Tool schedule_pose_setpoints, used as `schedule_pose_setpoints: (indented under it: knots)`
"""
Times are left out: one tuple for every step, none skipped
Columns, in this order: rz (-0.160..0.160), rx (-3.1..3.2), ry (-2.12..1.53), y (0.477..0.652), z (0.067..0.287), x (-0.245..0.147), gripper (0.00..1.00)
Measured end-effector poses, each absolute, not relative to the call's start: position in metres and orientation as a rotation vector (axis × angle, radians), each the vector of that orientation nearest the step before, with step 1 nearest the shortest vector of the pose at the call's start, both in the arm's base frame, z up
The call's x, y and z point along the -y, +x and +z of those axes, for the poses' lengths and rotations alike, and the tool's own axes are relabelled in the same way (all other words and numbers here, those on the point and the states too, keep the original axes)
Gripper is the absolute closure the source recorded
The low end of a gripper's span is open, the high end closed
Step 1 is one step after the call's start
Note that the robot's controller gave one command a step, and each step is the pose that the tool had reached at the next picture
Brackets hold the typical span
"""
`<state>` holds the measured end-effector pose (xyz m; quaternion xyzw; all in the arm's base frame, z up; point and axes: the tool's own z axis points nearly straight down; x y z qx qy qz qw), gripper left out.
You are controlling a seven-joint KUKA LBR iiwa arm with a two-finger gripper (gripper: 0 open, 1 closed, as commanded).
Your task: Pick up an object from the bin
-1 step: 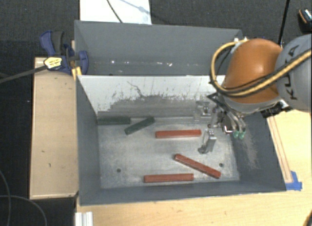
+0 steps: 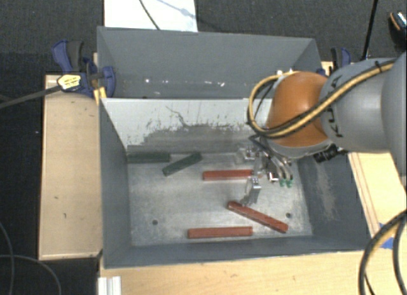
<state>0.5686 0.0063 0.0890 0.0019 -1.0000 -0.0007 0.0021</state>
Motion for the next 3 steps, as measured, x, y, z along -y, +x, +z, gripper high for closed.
schedule_pose_setpoints:
  knots:
    - [-0.002,3.138,-0.193,0.579,0.07,-0.003,0.0]
    - [-0.001,3.139,-0.192,0.58,0.071,-0.003,1.0]
    - [-0.003,3.146,-0.198,0.572,0.227,-0.013,1.0]
